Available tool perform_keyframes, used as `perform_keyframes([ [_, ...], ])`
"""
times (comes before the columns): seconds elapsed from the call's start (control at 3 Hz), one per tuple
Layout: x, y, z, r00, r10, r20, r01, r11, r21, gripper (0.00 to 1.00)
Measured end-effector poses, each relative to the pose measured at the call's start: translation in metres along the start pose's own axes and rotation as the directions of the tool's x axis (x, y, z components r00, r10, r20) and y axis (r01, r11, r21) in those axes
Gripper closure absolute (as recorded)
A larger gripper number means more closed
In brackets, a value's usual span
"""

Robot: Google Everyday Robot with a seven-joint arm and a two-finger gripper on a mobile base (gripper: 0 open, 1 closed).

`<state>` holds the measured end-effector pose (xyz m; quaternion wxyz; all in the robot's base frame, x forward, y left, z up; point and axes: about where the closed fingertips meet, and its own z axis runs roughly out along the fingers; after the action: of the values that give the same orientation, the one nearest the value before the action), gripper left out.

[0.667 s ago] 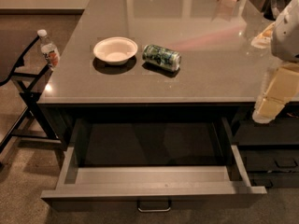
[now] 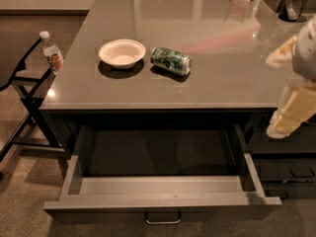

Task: Close top drawer

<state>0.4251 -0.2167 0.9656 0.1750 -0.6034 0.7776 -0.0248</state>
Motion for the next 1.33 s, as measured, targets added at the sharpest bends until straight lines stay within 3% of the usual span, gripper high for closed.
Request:
perform_keyframes([
  [0.33, 0.004, 0.035, 0.025, 0.998, -0.010, 0.061, 0.012, 0.9997, -0.021, 0.38],
  [0.67, 0.004, 0.075, 0.064, 0.997, 0.016, 0.075, -0.010, 0.9967, -0.080, 0.62],
  [1.0, 0.010, 0.088, 0.080, 0.998, 0.023, 0.061, -0.015, 0.9930, -0.117, 0.85],
  [1.33, 0.009, 0.085, 0.076, 0.998, 0.020, 0.064, -0.013, 0.9940, -0.108, 1.00],
])
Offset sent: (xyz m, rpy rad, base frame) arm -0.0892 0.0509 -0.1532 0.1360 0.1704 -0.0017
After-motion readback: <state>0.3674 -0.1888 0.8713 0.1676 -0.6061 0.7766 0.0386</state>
